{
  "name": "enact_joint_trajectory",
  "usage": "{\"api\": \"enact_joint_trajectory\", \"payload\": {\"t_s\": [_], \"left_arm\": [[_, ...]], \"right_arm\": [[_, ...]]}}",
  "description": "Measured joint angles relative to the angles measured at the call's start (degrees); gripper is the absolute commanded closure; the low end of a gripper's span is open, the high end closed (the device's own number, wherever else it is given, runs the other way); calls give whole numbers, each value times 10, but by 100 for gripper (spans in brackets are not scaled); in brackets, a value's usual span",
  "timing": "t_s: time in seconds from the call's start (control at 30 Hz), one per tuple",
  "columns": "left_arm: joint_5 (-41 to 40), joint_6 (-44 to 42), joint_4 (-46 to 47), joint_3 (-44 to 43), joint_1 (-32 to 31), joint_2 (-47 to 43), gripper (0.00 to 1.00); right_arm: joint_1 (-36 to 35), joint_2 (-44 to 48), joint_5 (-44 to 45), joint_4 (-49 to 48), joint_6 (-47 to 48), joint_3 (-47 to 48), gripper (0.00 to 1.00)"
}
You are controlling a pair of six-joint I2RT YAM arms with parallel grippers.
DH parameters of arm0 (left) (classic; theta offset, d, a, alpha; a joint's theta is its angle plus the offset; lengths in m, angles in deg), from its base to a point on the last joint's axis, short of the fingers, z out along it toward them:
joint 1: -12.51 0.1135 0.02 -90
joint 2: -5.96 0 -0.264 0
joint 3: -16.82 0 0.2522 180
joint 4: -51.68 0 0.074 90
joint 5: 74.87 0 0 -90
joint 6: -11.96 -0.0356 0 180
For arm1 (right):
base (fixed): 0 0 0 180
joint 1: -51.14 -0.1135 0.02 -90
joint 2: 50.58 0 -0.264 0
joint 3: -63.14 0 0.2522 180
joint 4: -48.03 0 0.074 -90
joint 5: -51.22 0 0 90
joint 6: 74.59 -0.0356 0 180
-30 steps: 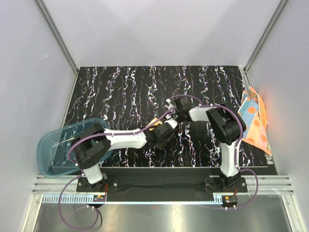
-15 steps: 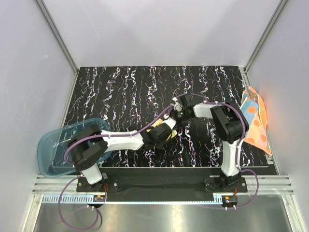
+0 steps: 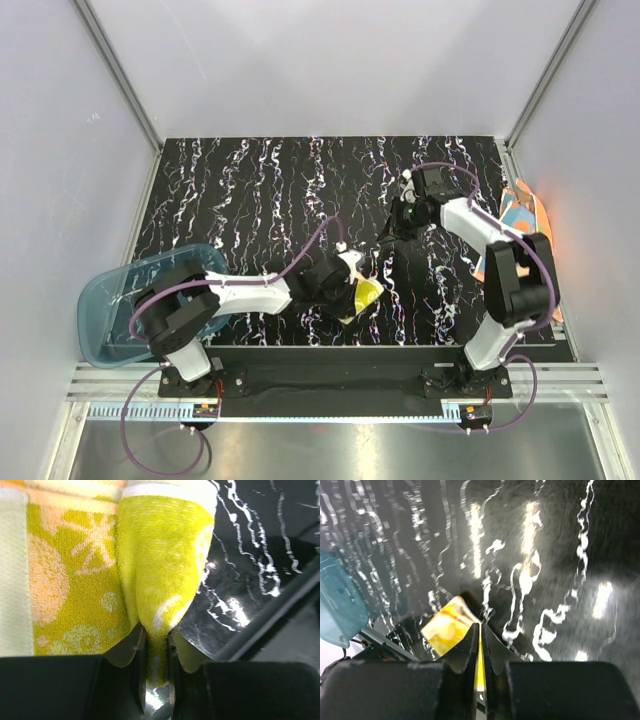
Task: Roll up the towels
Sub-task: Roll the towel
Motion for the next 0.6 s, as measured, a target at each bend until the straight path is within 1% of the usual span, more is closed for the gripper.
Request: {"api": "enact_joint_trajectory", "payload": {"t_s": [0.13,0.23,0.37,0.47,0.5,0.6], "left_arm": [[65,69,102,61,24,-9,100],[116,129,178,109,48,-14,100],[172,216,283,166,75,-9,100],[211,280,357,200,96,8,100],[223,299,377,207,102,16,100],[248,346,421,221,118,34,100]], "right_arm": [[0,64,3,6,-2,-26,85],[0,98,-5,6,-7,-58,85],[0,121,-44,-14,-19,-115,84],[0,129,-80,-43,-35,-165,79],[0,132,-95,-61,-43,-186,75],[-5,141,-134,-118,-74,-243,66]]}}
